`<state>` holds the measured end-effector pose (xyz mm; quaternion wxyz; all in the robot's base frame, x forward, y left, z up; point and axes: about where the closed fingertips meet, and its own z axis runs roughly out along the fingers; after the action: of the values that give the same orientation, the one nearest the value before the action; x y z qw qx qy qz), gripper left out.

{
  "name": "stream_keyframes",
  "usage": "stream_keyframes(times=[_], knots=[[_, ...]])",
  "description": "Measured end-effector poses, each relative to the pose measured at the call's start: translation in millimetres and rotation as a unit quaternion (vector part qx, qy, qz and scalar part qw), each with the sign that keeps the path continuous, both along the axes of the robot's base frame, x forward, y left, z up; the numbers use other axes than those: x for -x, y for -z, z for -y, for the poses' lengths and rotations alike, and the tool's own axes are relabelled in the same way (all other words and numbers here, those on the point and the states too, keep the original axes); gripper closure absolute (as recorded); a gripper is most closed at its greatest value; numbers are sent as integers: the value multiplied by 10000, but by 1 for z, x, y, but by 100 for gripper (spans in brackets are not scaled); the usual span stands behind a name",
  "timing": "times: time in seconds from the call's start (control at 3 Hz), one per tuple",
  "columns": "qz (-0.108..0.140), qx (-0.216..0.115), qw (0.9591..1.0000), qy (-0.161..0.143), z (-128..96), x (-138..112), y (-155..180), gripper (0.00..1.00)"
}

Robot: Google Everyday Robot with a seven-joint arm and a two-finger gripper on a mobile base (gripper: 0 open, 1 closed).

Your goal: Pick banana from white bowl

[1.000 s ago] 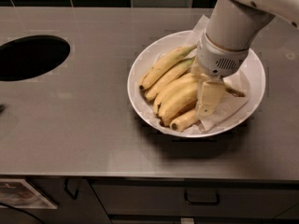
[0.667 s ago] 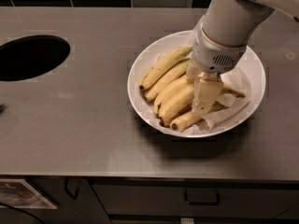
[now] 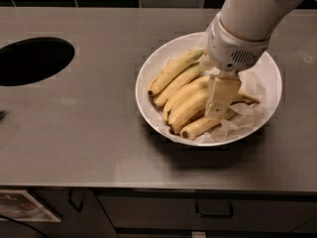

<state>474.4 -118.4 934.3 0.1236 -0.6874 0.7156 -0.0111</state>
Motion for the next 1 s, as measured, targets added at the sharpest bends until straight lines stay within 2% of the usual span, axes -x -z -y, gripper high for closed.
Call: stream_keyframes(times=[1.0], knots=[[-276, -27, 9995, 157, 12, -11, 23, 30]])
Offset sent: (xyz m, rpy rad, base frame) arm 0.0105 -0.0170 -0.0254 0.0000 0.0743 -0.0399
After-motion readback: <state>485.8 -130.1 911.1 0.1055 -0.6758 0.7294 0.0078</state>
